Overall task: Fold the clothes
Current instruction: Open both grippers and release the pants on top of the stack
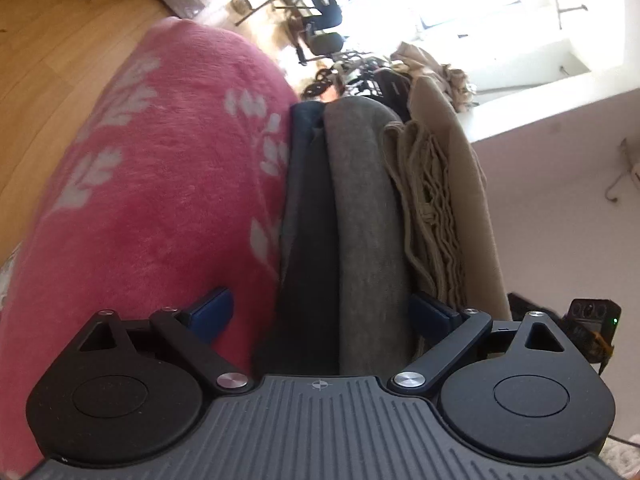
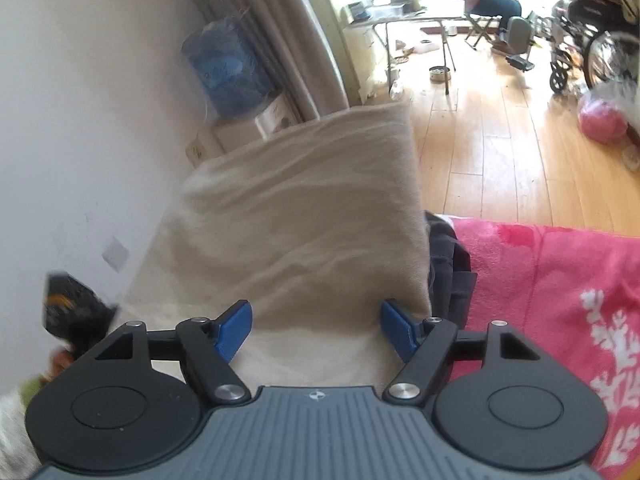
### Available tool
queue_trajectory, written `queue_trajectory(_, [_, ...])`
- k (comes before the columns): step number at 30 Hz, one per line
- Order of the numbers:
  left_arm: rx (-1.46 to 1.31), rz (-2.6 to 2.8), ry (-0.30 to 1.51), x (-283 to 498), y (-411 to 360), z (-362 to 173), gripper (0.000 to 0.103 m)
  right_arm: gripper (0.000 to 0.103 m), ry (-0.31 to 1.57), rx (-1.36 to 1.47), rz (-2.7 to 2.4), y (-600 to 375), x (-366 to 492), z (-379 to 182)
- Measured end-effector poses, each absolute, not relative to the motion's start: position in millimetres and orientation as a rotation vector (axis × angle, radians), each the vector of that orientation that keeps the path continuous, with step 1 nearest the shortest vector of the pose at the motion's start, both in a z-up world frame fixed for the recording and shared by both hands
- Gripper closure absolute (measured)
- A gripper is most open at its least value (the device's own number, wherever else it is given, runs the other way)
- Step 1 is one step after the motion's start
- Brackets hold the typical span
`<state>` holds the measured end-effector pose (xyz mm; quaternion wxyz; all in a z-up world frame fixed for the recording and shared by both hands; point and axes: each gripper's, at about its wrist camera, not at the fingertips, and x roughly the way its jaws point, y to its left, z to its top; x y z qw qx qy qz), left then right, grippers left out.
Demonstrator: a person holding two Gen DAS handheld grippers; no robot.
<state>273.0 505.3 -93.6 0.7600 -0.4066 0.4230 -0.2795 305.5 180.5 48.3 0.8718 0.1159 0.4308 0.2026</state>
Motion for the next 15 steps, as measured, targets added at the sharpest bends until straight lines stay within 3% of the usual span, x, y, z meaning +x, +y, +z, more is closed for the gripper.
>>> queue_trajectory(4, [-0.912,-0.628,0.931,279,502,-98,0.002,0.029,0.808,0.507,0.349,128,302,49])
queue_trajectory(8, [-0.936,-0.647,0.932,274,503,-97,0.001,0.028,0.883,0.885,0.248,63,308,-6])
queue_trajectory(15, [-0.935,-0.694,0.987,266,501,-96,0.003,0.028,1.000,1.061,0.266,45,308,-92])
